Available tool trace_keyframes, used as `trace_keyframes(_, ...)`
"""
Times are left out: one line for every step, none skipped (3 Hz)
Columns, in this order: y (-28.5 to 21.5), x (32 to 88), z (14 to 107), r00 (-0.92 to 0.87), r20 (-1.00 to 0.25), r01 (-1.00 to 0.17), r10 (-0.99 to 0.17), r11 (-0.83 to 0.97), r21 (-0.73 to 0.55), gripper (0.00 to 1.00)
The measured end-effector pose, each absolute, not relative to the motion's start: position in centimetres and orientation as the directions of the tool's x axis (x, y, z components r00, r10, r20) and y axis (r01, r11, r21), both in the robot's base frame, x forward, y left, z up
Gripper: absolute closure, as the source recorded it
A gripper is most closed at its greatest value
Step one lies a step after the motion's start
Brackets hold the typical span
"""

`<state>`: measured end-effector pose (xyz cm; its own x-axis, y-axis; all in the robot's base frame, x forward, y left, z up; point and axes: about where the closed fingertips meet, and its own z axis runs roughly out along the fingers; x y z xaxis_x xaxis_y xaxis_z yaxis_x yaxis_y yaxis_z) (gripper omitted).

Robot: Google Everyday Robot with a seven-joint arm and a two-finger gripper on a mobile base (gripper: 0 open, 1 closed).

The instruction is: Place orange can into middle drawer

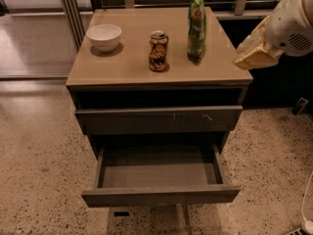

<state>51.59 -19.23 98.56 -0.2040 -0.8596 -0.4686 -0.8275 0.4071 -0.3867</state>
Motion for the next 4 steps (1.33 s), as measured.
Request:
trace_keyframes(-17.1, 57.0, 99.0, -0.157, -0.581, -0.773, -0.798, 0.466, -0.432, 0.88)
trace_keyframes(-15.5, 62.4, 98.9, -0.114, -0.715, -0.723, -0.689, 0.551, -0.416, 1.00)
trace_keyframes(-15.6, 63.5, 99.5, -0.099, -0.734, -0.694, -0.672, 0.575, -0.433, 1.00)
trace_keyframes(-15.5, 63.5, 99.5, -0.099, -0.733, -0.695, -0.673, 0.574, -0.433, 1.00)
